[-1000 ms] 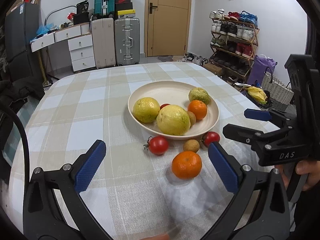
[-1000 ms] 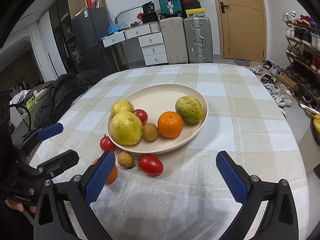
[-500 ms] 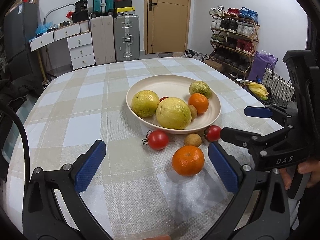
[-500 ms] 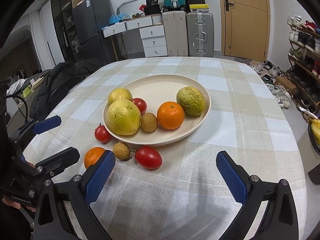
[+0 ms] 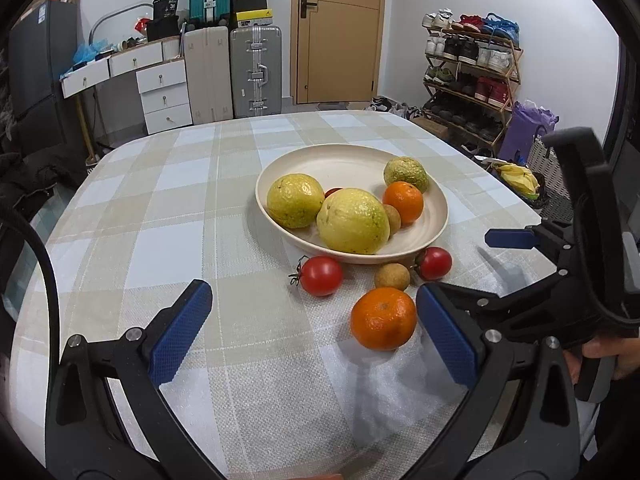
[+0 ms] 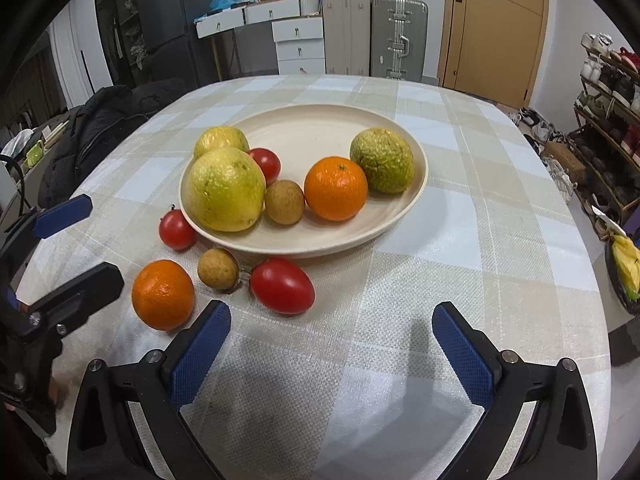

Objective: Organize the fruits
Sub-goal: 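Move the left tool to an orange while the right tool approaches a red tomato, then close the left tool on the orange while the right tool grasps the red tomato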

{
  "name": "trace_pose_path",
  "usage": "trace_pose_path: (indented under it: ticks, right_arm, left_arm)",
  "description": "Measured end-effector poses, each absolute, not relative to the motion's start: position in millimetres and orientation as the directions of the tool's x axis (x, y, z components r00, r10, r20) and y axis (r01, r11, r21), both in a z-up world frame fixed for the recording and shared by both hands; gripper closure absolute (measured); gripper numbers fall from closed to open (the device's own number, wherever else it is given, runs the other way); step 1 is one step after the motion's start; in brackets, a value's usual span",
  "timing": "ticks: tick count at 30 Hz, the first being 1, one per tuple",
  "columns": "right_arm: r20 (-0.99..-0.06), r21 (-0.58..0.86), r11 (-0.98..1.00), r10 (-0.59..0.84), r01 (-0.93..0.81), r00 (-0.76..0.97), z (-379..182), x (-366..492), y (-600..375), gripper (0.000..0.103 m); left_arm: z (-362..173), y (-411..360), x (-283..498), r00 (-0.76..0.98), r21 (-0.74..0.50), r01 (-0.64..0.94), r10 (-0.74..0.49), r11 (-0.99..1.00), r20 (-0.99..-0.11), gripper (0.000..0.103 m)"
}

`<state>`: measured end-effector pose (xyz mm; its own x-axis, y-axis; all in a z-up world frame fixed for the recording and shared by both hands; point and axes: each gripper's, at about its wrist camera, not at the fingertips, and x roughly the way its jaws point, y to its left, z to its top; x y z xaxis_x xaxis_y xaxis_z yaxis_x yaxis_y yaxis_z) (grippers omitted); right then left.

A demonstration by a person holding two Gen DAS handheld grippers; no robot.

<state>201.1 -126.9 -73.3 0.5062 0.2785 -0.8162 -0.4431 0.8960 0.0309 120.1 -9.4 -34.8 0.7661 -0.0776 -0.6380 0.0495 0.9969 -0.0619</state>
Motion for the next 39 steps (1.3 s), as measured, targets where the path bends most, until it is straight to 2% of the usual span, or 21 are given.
trace_pose_path:
  ticks: [8,12,17,19,23,25,30,39]
  right_arm:
    - [-0.821,0.019,0.882,0.282,-0.472,0.496,-75.0,199.8,-119.1,0.003]
    - [-0.82,0.018,0.876,0.289,-0.482,0.494,-74.2,199.2,-115.8,0.024]
    - [-0.823,0.022,0.866,0.299,-0.499,0.483,-73.9,198.2,-111.8,0.033]
    - [-0.821,0.036,0.86,0.316,-0.51,0.475,-72.4,197.3,-111.1,0.043]
    - [-0.816,0.041,0.852,0.33,-0.523,0.475,-71.7,196.6,-107.1,0.05]
    - [-0.814,0.041,0.85,0.334,-0.526,0.476,-70.8,195.9,-105.6,0.058]
    - [-0.805,0.055,0.834,0.362,-0.55,0.469,-69.2,192.0,-103.0,0.071]
    - [-0.787,0.064,0.827,0.386,-0.558,0.482,-61.1,181.9,-110.7,0.072]
  left_arm:
    - [-36.9,-7.0,122.9,0.762,-0.065,0.048,-0.078,0.997,-0.643,0.001]
    - [-37.1,-7.4,122.9,0.762,-0.063,0.051,-0.079,0.997,-0.643,0.001]
    - [-37.1,-8.2,123.2,0.759,-0.063,0.05,-0.079,0.997,-0.646,0.001]
    - [-37.1,-8.3,123.1,0.759,-0.062,0.052,-0.08,0.997,-0.646,0.001]
    - [-37.1,-9.3,122.5,0.759,-0.059,0.053,-0.079,0.997,-0.646,0.001]
    - [-37.4,-9.4,122.6,0.759,-0.059,0.055,-0.08,0.997,-0.646,0.001]
    - [-38.0,-9.6,123.2,0.758,-0.056,0.058,-0.08,0.997,-0.647,0.001]
    - [-37.8,-11.6,123.6,0.749,-0.052,0.066,-0.084,0.996,-0.657,0.001]
